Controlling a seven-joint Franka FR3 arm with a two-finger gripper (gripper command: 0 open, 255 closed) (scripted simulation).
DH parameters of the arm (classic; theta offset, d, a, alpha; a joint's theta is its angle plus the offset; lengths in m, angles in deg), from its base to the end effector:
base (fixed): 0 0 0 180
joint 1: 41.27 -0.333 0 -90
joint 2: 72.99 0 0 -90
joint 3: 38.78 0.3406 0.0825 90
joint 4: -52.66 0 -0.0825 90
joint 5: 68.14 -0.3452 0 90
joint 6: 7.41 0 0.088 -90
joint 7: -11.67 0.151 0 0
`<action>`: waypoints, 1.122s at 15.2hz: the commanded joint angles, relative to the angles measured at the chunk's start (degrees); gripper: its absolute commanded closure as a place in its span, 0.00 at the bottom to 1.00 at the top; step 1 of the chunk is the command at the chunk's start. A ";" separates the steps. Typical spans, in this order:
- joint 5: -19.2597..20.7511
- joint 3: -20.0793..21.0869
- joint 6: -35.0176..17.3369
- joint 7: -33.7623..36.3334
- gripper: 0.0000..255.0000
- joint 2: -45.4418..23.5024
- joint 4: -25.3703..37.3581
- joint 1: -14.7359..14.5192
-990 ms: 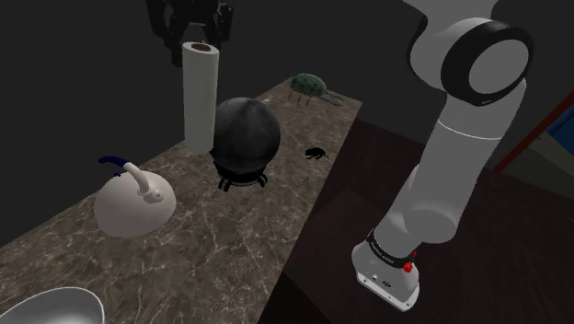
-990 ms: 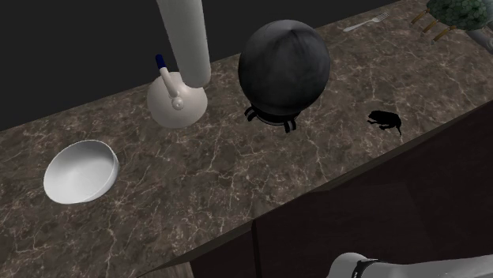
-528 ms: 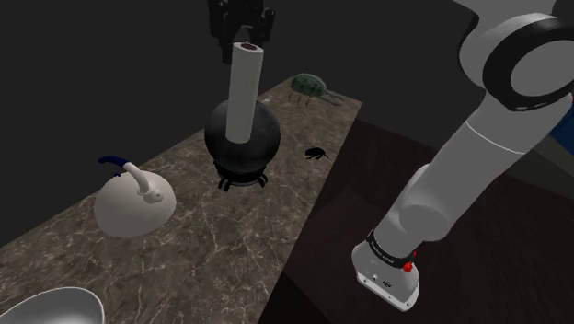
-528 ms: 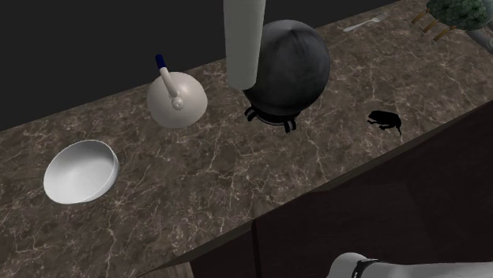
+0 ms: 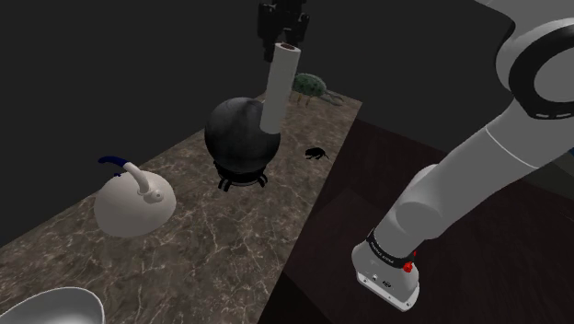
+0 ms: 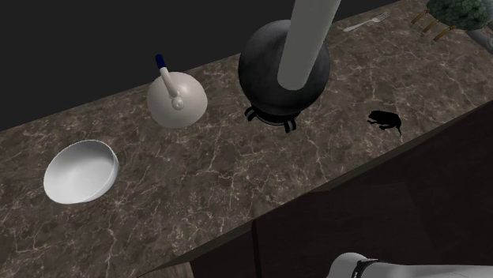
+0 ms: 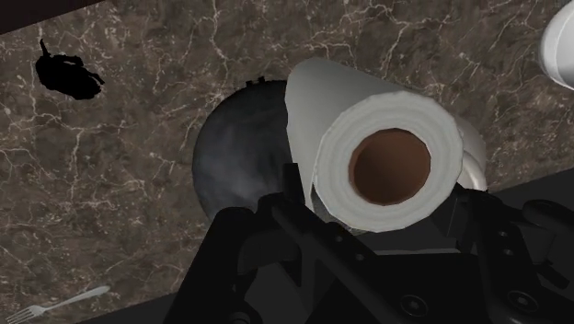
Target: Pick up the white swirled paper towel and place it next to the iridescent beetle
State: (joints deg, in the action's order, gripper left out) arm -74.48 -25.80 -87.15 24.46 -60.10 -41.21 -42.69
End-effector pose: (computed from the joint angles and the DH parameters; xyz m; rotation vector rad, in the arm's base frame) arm 0.3978 0.1356 0.6635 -3.0893 -0.0620 0.0627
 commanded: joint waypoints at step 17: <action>5.12 -16.56 1.07 -24.69 1.00 8.51 -9.02 7.82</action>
State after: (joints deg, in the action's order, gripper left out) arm -69.55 -41.96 -85.82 0.44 -51.69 -49.85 -35.05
